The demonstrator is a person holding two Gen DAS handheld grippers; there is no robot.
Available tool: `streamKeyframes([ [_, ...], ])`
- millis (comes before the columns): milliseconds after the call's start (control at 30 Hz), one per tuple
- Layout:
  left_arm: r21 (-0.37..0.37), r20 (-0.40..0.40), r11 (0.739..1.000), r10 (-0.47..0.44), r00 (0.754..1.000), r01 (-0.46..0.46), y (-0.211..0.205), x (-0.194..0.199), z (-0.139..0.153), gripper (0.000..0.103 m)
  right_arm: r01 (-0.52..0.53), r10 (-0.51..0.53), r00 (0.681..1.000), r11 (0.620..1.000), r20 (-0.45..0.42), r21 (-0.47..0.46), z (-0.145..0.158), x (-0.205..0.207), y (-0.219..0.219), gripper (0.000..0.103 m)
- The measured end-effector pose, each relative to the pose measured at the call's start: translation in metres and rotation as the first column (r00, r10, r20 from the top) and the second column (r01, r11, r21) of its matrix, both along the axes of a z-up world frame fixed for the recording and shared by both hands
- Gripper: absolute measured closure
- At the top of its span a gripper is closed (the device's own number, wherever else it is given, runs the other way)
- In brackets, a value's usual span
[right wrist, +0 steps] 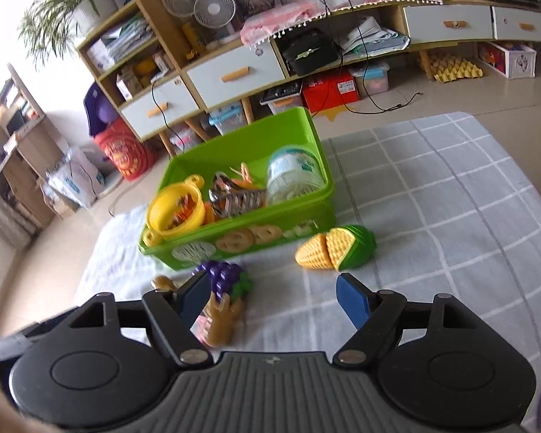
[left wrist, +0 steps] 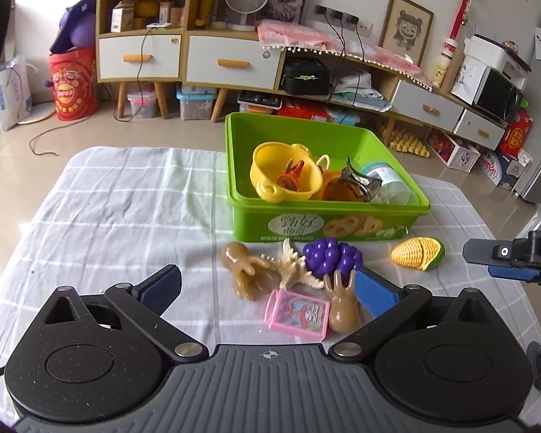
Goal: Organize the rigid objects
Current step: 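Withdraw both grippers from the bin toward the remaining toys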
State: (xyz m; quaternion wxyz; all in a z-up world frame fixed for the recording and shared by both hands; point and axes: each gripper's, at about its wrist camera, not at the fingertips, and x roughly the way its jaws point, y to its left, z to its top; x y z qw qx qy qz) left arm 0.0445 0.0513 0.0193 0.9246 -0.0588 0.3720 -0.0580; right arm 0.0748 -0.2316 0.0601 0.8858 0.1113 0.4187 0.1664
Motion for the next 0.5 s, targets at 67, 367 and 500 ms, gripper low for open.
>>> streamKeyframes([
  [67,0.017,0.003,1.000,-0.005,1.000,0.005,0.001,-0.004,-0.002,0.002,-0.010,0.010,1.000,1.000,-0.002,-0.027,-0.003,-0.002,-0.001,0.043],
  [367,0.086,-0.016,0.996,-0.037,0.999,0.038,0.010,-0.015,-0.014,0.002,-0.048,0.048,0.999,0.989,0.001,-0.139,-0.020,-0.010,-0.006,0.043],
  [500,0.095,-0.028,0.994,-0.047,0.999,0.049,0.013,-0.018,-0.020,0.002,-0.054,0.051,0.998,0.985,-0.019,-0.165,-0.027,-0.008,-0.011,0.043],
])
